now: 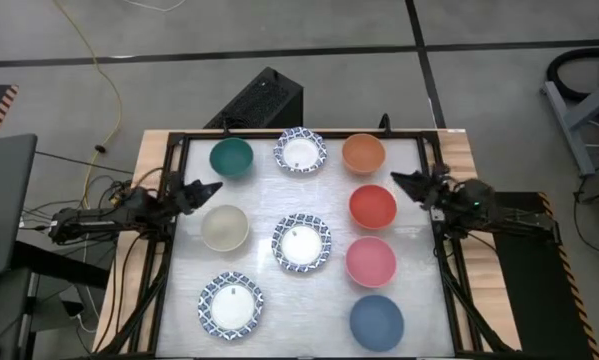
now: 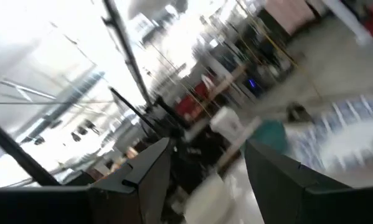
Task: Nest bowls inside each other by size order
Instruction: Stack the center white and blue plate on top of the top white and blue plate
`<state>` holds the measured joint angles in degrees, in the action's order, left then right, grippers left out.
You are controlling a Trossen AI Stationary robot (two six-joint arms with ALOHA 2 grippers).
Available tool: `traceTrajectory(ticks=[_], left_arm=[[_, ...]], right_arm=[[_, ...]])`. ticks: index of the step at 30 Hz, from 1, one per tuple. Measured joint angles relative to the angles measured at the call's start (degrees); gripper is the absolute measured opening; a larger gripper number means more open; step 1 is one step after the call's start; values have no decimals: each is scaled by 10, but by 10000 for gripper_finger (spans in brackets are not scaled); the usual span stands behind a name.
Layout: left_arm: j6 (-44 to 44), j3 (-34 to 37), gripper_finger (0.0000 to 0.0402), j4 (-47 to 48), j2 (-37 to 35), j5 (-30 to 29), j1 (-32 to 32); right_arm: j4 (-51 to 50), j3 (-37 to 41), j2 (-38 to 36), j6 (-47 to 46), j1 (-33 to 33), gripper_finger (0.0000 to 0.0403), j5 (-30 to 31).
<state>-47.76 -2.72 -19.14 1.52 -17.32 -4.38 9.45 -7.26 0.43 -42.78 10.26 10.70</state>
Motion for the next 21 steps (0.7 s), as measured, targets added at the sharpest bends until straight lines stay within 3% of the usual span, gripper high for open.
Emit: traceTrajectory(ticks=[7, 15, 21], left_arm=[[105, -124, 91, 2, 27, 12, 0], [195, -298, 132, 14, 163, 67, 0], [203, -437, 138, 184, 261, 80, 0]], right_arm=[[-70, -115, 29, 120, 0, 228, 14], [-235, -271, 173, 163, -2, 229, 33], [-285, -372, 333, 193, -30, 230, 9]])
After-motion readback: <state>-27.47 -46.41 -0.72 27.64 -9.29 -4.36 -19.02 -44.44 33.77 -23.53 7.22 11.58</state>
